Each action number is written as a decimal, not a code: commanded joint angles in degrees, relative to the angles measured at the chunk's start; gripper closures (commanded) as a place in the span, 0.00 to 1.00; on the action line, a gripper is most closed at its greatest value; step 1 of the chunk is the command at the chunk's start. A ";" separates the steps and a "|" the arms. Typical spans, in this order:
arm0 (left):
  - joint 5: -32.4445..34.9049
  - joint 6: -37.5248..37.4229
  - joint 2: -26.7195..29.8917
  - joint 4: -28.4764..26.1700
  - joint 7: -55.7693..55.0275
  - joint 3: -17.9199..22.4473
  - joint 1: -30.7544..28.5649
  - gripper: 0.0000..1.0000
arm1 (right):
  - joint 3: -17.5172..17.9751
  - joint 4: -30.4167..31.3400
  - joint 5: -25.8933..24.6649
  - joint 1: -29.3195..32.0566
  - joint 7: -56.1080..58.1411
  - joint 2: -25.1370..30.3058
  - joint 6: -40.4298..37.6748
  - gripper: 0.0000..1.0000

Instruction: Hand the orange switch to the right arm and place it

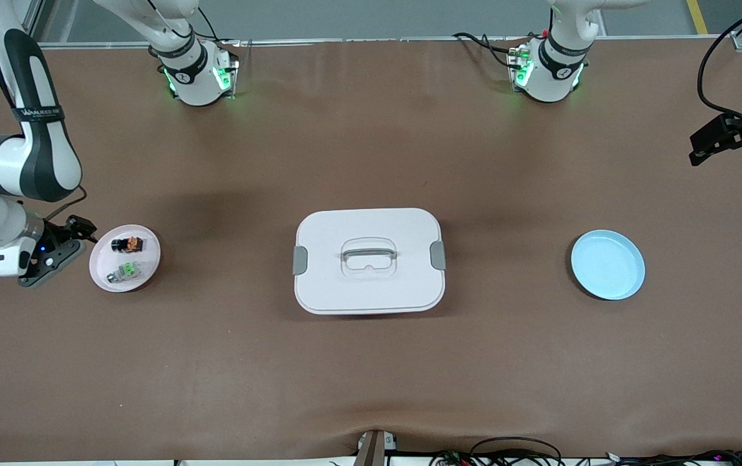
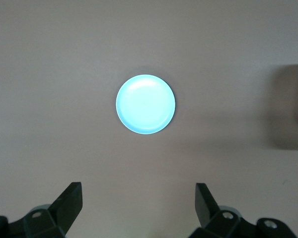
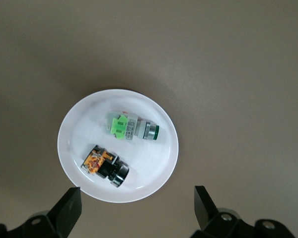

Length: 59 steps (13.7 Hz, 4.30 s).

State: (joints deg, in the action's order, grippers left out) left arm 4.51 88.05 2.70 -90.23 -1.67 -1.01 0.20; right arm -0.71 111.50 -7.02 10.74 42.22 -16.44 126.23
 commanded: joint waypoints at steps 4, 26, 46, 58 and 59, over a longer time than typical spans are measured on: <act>-0.82 -0.16 0.64 -0.39 0.09 0.40 -0.02 0.00 | 0.27 0.12 1.13 -0.80 -26.99 1.32 -0.46 0.00; -0.82 -0.86 0.46 -0.21 1.23 0.40 0.33 0.00 | 0.89 -20.60 6.32 -5.46 -43.54 13.18 -31.12 0.00; -0.82 -0.77 0.38 -0.12 0.26 -0.48 0.51 0.00 | 1.24 -24.93 6.93 -5.64 -43.01 15.82 -38.87 0.00; -0.91 -1.48 0.20 1.10 1.14 -1.80 1.12 0.00 | 0.89 -26.60 7.02 -5.55 -43.19 15.21 -38.95 0.00; -1.60 -1.65 0.20 1.28 0.79 -1.80 1.47 0.00 | 0.89 -26.60 7.02 -5.55 -43.28 15.21 -38.95 0.00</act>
State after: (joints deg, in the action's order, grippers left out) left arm 4.29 87.57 2.71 -90.13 -1.47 -2.60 0.98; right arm 0.29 85.98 -0.76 5.14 -0.60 -1.09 88.11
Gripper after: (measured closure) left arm 0.000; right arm 0.000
